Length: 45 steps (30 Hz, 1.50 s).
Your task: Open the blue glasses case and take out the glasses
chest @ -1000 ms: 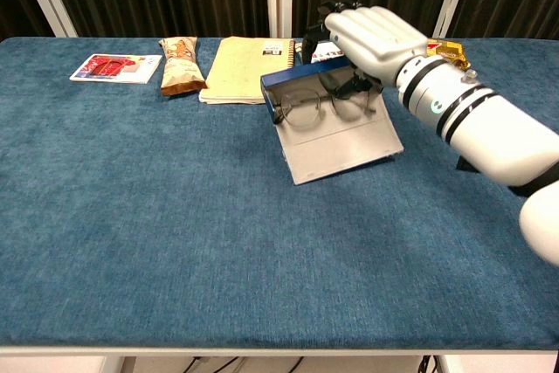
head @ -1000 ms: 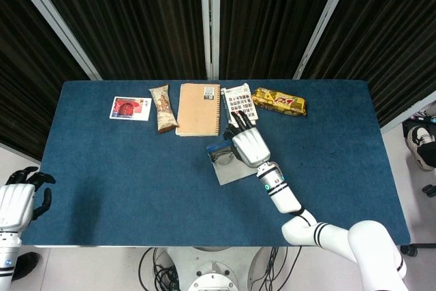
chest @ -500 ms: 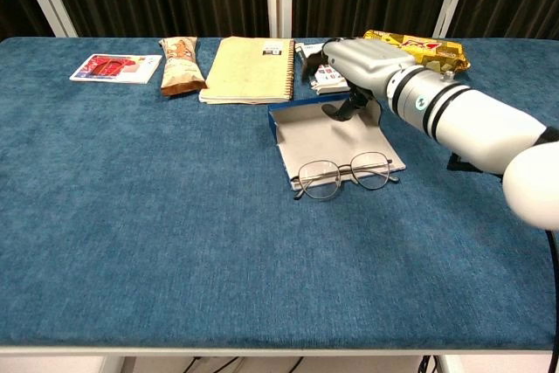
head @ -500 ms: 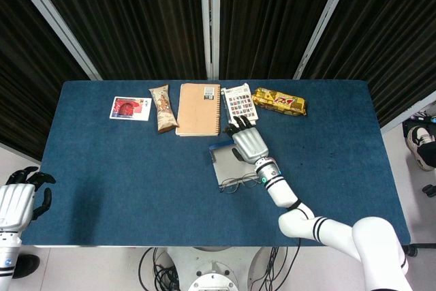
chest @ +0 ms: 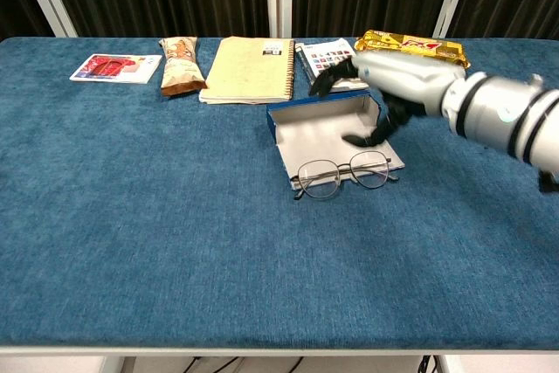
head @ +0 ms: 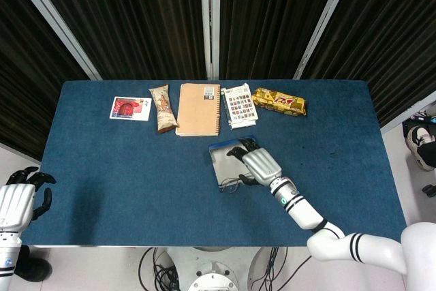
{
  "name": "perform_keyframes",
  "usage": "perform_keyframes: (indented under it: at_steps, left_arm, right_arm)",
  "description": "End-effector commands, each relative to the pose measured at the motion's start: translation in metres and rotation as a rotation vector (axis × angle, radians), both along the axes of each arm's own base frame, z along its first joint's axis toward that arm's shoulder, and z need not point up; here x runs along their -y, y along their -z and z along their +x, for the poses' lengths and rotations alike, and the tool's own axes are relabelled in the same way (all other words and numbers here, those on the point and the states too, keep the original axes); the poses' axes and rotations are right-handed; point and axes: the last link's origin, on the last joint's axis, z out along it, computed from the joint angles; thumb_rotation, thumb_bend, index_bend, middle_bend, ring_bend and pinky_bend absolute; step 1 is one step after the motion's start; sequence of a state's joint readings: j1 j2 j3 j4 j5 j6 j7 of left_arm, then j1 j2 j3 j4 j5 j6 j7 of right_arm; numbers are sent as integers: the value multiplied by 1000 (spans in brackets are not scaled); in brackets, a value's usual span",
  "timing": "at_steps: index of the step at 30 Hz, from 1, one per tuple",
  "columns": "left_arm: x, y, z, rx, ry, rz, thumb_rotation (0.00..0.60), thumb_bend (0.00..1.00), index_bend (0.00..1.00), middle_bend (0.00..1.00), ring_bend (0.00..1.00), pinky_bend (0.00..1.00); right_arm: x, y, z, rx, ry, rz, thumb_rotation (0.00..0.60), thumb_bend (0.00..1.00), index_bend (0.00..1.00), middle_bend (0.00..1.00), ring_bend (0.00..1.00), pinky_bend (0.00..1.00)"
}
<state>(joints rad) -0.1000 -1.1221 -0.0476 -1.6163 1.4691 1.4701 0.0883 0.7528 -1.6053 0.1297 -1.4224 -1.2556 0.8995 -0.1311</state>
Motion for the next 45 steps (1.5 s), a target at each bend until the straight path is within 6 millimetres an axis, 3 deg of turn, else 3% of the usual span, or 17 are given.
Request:
perform_keyframes:
  at_steps: [1, 8, 20, 28, 34, 38, 45]
  left_arm:
    - [0, 0, 0, 0, 0, 0, 600, 566, 444, 414, 205, 252]
    - [0, 0, 0, 1, -1, 0, 600, 566, 444, 414, 205, 252]
    - [0, 0, 0, 2, 0, 0, 600, 566, 444, 414, 205, 252]
    - [0, 0, 0, 3, 0, 0, 600, 566, 444, 414, 205, 251]
    - [0, 0, 0, 3, 0, -1, 600, 566, 444, 414, 205, 252]
    - [0, 0, 0, 2, 0, -1, 600, 566, 444, 414, 204, 251]
    - [0, 0, 0, 2, -1, 1, 600, 566, 444, 414, 205, 252]
  right_arm:
    - [-6, 10, -9, -20, 14, 24, 600, 239, 270, 224, 0, 0]
    - [-10, 19, -13, -29, 11, 37, 600, 242, 348, 231, 0, 0]
    - [-9, 24, -17, -51, 21, 52, 600, 397, 454, 241, 0, 0]
    - [-10, 25, -15, -50, 2, 43, 600, 495, 661, 288, 0, 0]
    - [-19, 12, -4, 20, -90, 16, 600, 532, 763, 337, 0, 0]
    - [-28, 7, 14, 77, -182, 46, 600, 532, 791, 355, 11, 0]
    - [-29, 36, 55, -42, -380, 171, 600, 481, 732, 311, 12, 0]
